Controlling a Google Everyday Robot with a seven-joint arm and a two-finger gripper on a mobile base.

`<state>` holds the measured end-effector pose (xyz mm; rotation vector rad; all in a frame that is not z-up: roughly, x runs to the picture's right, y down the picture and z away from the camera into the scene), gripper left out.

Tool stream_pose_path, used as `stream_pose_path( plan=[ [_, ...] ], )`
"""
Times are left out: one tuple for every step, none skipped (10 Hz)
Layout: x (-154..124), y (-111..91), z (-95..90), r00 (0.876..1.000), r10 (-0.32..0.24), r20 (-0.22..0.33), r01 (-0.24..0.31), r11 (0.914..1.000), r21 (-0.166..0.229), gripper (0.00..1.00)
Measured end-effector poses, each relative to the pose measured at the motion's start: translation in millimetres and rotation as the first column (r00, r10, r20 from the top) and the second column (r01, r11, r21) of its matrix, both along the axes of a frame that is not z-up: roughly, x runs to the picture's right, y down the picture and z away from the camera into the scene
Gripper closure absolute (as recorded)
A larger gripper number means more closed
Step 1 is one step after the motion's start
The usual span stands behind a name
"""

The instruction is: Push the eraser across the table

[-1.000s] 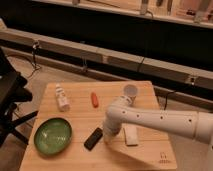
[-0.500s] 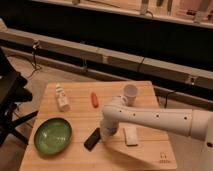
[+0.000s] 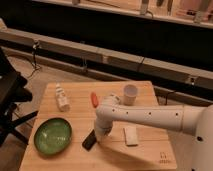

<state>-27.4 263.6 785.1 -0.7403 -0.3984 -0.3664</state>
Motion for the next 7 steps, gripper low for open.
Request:
stream_pose_path(
  plan=[
    [1.2,-0.3,0.1,1.0,-0.007,0.006,0.007,1.0,-0.001,1.0],
    [0.7,-0.5,0.4,1.0,-0.007,0.007,0.007,1.0,-0.001,1.0],
    [-3.6,-0.2,0.1,1.0,-0.012,0.009,0.012,0.9999,-0.002,1.0],
    [-14.4,-0.9,0.3,1.0,-0.011,0.013,0.011,0.9999,-0.001,1.0],
    [-18.9,-1.4,0.2,1.0,-0.013,0.017,0.013,0.9999,-0.001,1.0],
    [-17.5,-0.9,0.6,1.0,-0.01,0.016,0.01,0.9999,-0.004,1.0],
    [-16.5,-1.1,0.5,1.0,-0.016,0.021,0.016,0.9999,-0.003,1.0]
  ],
)
